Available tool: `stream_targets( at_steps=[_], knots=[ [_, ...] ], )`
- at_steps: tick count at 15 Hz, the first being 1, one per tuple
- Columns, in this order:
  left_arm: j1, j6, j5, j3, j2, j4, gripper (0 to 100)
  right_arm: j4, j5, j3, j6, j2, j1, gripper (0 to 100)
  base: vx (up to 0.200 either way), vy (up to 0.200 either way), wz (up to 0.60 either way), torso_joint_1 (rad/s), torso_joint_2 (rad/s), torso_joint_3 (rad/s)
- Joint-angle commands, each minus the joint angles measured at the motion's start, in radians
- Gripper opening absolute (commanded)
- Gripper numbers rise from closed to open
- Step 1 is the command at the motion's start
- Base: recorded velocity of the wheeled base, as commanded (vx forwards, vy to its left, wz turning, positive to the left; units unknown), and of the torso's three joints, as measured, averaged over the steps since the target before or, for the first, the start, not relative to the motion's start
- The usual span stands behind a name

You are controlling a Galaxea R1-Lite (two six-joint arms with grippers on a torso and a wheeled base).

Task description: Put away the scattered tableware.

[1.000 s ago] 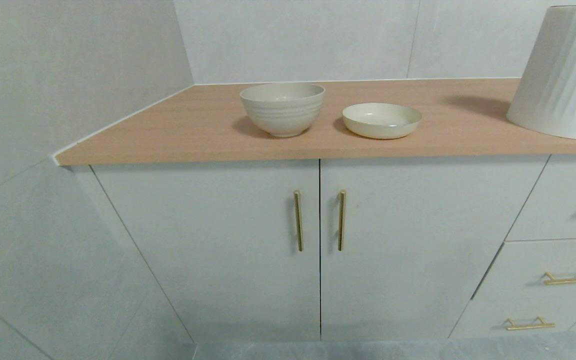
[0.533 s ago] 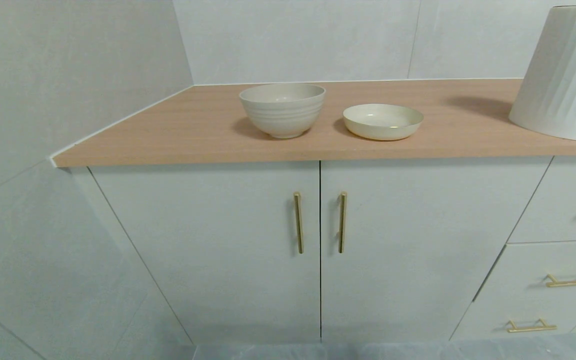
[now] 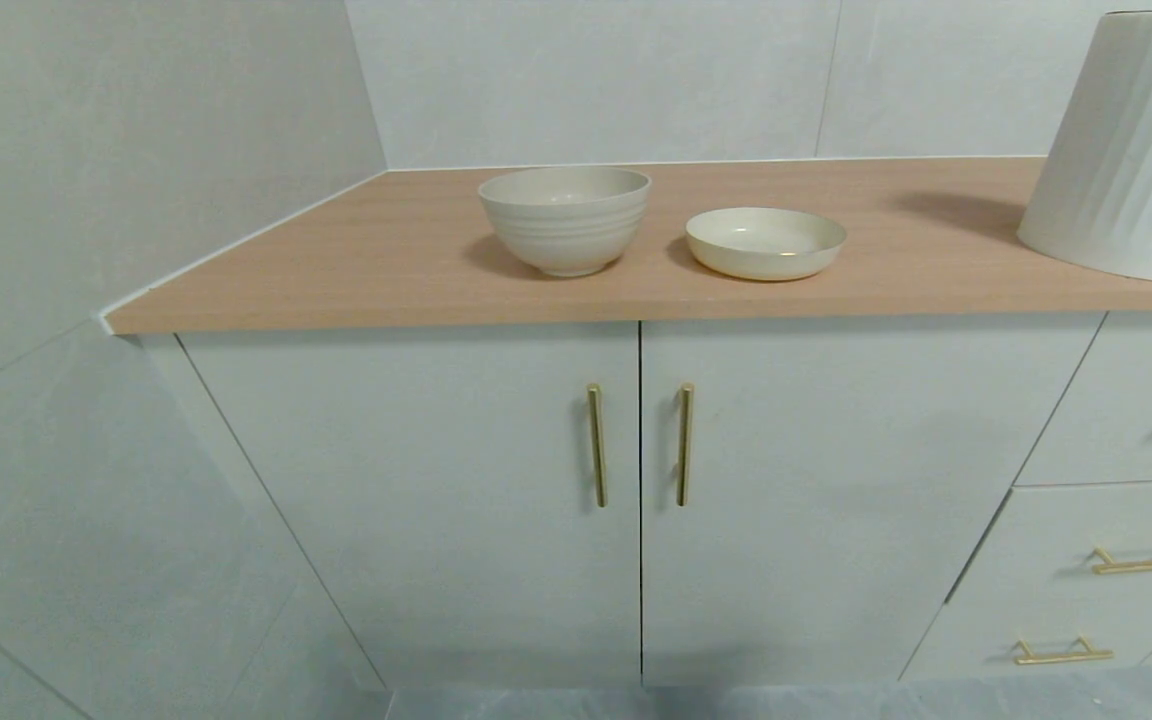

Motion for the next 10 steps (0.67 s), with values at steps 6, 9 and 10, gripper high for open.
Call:
stream_targets(
  at_steps=[6,9,10],
  knots=[
    [0.000,0.000,0.001,0.000,0.000,0.000,100,-0.413,-0.045,-0.353,0.046,0.908,0.407,100,0.000,0.000,0.00,0.000,0.00,0.000],
    [0.000,0.000,0.001,0.000,0.000,0.000,100,-0.524,-0.047,-0.480,0.141,1.078,0.472,100,0.000,0.000,0.00,0.000,0.00,0.000],
    [0.000,0.000,0.001,0.000,0.000,0.000,100,-0.525,-0.047,-0.507,0.154,1.098,0.478,100,0.000,0.000,0.00,0.000,0.00,0.000]
  ],
)
